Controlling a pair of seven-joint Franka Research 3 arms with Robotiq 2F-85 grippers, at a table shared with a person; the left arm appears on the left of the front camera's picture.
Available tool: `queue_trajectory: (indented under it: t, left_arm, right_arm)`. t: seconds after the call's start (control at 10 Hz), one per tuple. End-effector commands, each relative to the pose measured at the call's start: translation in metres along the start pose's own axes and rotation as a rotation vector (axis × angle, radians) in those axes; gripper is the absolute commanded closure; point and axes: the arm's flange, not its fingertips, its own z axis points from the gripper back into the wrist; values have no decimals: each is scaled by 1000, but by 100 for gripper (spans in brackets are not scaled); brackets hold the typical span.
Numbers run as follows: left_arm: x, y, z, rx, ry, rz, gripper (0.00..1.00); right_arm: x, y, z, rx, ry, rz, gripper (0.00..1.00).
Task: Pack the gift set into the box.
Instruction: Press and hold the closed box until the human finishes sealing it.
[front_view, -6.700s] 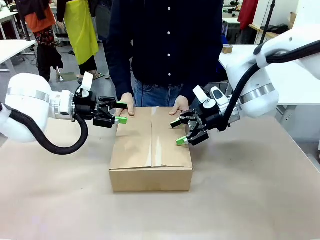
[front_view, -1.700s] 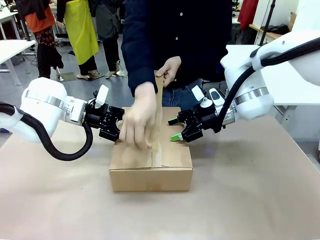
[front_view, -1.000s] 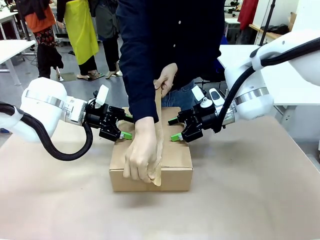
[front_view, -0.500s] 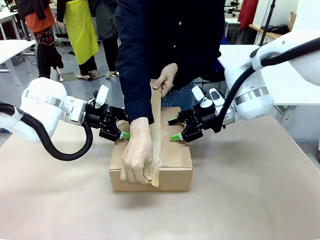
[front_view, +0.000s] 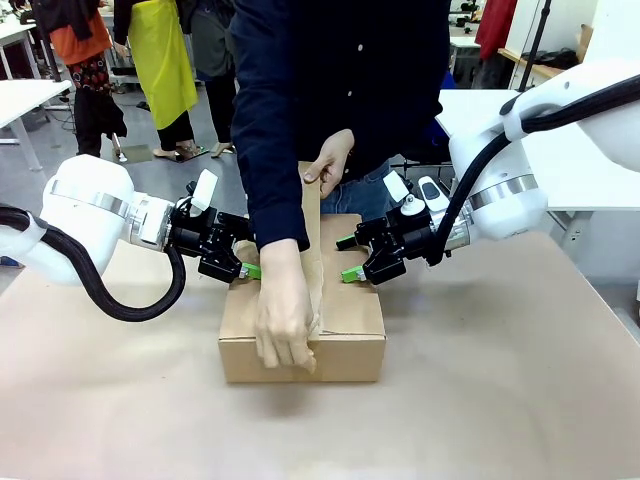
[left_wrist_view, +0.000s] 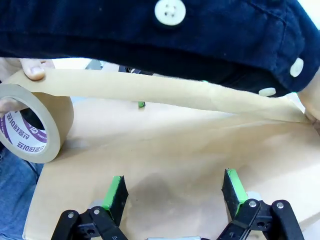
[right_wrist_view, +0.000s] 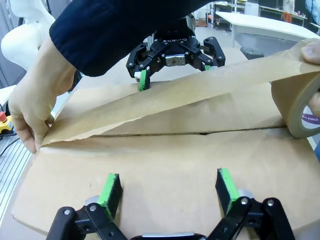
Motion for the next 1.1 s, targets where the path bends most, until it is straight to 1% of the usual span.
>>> queue_trajectory:
  t: [0.0, 1.0]
  left_arm:
    - [-3, -1, 0, -15, 4, -2, 0]
    - [-3, -1, 0, -15, 4, -2, 0]
  right_arm:
    - [-4, 2, -1, -8, -4, -1, 0]
    - [-4, 2, -1, -8, -4, -1, 0]
